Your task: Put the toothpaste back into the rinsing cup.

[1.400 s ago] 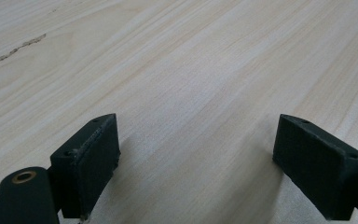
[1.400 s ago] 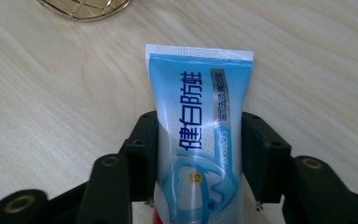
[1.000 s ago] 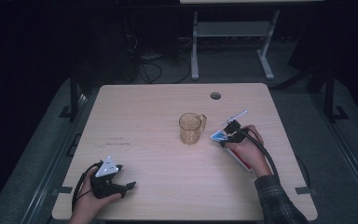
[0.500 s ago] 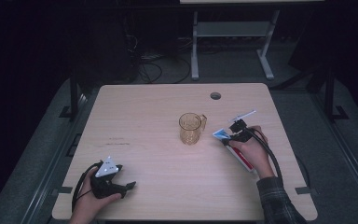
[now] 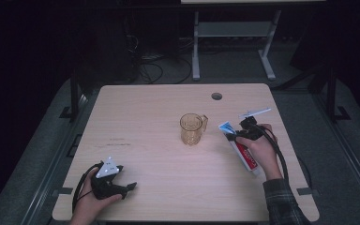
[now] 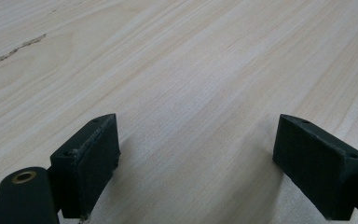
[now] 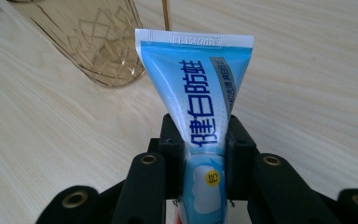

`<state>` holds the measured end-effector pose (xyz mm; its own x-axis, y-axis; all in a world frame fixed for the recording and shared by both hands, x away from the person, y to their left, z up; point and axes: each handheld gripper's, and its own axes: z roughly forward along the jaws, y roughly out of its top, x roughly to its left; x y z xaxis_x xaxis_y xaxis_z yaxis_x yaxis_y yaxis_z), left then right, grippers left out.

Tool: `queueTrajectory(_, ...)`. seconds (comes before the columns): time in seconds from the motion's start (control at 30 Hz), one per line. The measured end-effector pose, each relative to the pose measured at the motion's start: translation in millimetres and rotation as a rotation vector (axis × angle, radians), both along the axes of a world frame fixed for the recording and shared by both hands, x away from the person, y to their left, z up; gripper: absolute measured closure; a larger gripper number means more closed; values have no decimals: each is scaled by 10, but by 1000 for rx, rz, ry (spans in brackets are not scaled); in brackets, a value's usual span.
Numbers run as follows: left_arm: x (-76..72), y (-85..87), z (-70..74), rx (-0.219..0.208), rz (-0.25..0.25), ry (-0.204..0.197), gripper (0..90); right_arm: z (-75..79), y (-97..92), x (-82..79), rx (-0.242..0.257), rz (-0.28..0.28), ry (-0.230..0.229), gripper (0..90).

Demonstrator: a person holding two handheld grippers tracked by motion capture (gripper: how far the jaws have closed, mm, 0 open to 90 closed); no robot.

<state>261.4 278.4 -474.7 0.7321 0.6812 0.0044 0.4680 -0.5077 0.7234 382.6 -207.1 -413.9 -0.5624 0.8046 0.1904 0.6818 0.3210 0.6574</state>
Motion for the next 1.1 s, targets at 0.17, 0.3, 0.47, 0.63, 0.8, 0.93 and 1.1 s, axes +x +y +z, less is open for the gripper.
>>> queueTrajectory(0.17, 0, 0, 0, 0, 0, 0, 135, 98, -44, -40, 29, -5, -30, 733)
queueTrajectory(0.3, 0, 0, 0, 0, 0, -1, 135, 175, -68, -78, 61, -8, -54, 732)
queueTrajectory(0.47, 0, 0, 0, 0, 0, 0, 135, 266, -86, -122, 109, 2, -96, 730)
queueTrajectory(0.63, 0, 0, 0, 0, 0, 0, 136, 315, -82, -143, 162, 29, -114, 729)
queueTrajectory(0.8, -1, 0, 0, 1, 0, -1, 136, 371, -73, -168, 194, 37, -154, 728)
queueTrajectory(0.93, -1, 0, 0, 1, -1, -1, 136, 440, -67, -177, 224, 47, -198, 727)
queueTrajectory(1.1, -1, 0, 1, 1, -1, -1, 136, 489, -44, -162, 233, 57, -214, 726)
